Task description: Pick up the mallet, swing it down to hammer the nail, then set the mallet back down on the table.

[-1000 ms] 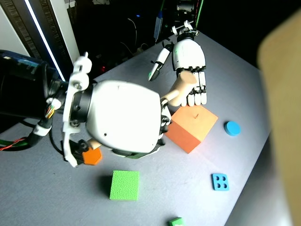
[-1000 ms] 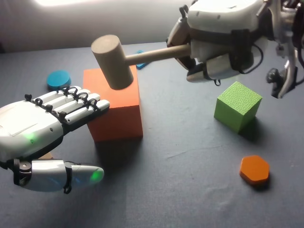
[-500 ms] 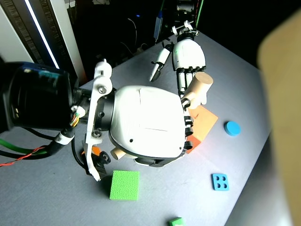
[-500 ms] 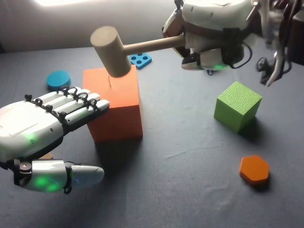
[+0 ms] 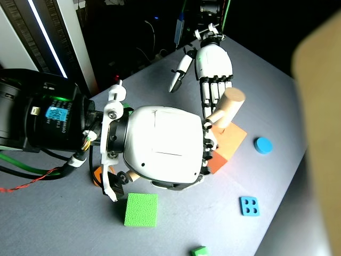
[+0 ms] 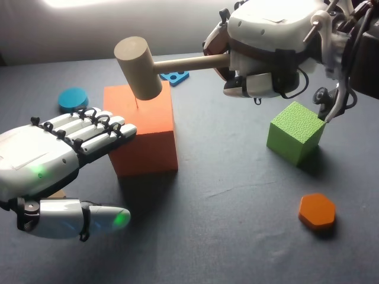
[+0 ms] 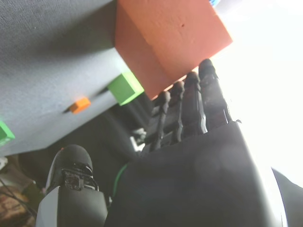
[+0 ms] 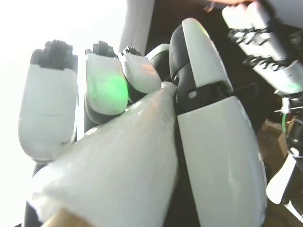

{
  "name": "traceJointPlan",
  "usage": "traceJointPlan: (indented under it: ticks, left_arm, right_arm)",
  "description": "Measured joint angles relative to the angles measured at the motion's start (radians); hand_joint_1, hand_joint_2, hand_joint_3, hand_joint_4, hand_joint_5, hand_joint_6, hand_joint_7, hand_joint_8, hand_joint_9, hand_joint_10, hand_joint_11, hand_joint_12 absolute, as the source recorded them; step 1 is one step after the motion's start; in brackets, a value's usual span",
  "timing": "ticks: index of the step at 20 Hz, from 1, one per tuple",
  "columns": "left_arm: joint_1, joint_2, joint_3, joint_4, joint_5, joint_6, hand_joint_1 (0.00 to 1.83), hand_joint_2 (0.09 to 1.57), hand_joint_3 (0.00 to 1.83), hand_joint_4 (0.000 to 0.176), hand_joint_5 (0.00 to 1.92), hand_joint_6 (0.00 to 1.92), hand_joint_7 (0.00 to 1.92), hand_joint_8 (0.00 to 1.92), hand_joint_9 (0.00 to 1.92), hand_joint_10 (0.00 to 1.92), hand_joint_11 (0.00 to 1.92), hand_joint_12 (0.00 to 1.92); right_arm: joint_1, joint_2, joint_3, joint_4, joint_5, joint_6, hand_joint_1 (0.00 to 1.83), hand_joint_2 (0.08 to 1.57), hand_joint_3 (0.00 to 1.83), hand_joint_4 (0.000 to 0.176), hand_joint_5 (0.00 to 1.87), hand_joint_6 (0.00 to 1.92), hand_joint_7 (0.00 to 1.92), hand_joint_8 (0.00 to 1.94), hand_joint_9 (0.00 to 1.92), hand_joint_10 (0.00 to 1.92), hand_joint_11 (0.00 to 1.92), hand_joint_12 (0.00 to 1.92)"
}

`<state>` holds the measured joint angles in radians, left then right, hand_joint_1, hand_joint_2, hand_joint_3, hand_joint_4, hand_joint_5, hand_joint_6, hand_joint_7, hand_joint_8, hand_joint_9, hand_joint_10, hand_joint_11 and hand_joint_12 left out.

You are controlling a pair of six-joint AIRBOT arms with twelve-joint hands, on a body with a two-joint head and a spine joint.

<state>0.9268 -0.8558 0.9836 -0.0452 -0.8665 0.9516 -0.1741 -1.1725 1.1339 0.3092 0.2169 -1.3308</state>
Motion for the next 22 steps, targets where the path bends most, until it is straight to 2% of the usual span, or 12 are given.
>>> traceJointPlan:
  ticks: [8, 14, 17, 20, 22]
  left_arm:
    - [0.000, 0.000, 0.000, 0.000, 0.003, 0.000, 0.00, 1.09, 0.00, 0.000, 0.04, 0.00, 0.03, 0.00, 0.03, 0.00, 0.03, 0.02]
    - [0.000, 0.000, 0.000, 0.000, 0.005, 0.000, 0.00, 1.08, 0.00, 0.000, 0.06, 0.01, 0.04, 0.01, 0.03, 0.00, 0.03, 0.02]
    - [0.000, 0.000, 0.000, 0.000, 0.005, 0.000, 0.00, 1.08, 0.00, 0.000, 0.05, 0.00, 0.04, 0.01, 0.04, 0.01, 0.04, 0.03]
    - [0.000, 0.000, 0.000, 0.000, 0.005, 0.000, 0.00, 1.08, 0.00, 0.000, 0.05, 0.00, 0.04, 0.00, 0.04, 0.01, 0.03, 0.03]
    - [0.000, -0.001, 0.000, 0.000, 0.005, 0.000, 0.00, 1.08, 0.00, 0.000, 0.05, 0.01, 0.03, 0.01, 0.03, 0.01, 0.03, 0.02]
  right_arm:
    - [0.010, -0.014, 0.004, 0.052, 0.016, -0.044, 1.44, 1.37, 0.00, 0.000, 1.09, 1.92, 1.42, 1.94, 1.61, 1.92, 1.63, 1.92]
    - [0.045, -0.060, 0.058, 0.057, 0.024, -0.053, 1.45, 1.38, 0.00, 0.000, 1.07, 1.92, 1.40, 1.94, 1.62, 1.92, 1.65, 1.92]
    - [0.042, -0.082, 0.079, 0.058, 0.024, -0.053, 1.46, 1.37, 0.00, 0.000, 1.15, 1.92, 1.41, 1.94, 1.63, 1.92, 1.65, 1.92]
    - [-0.017, -0.110, 0.100, 0.058, 0.063, -0.066, 1.47, 1.37, 0.00, 0.000, 1.13, 1.92, 1.40, 1.94, 1.62, 1.92, 1.62, 1.92]
    - [-0.103, -0.130, 0.126, 0.082, 0.065, -0.083, 1.46, 1.37, 0.00, 0.000, 1.12, 1.92, 1.37, 1.94, 1.60, 1.92, 1.62, 1.92]
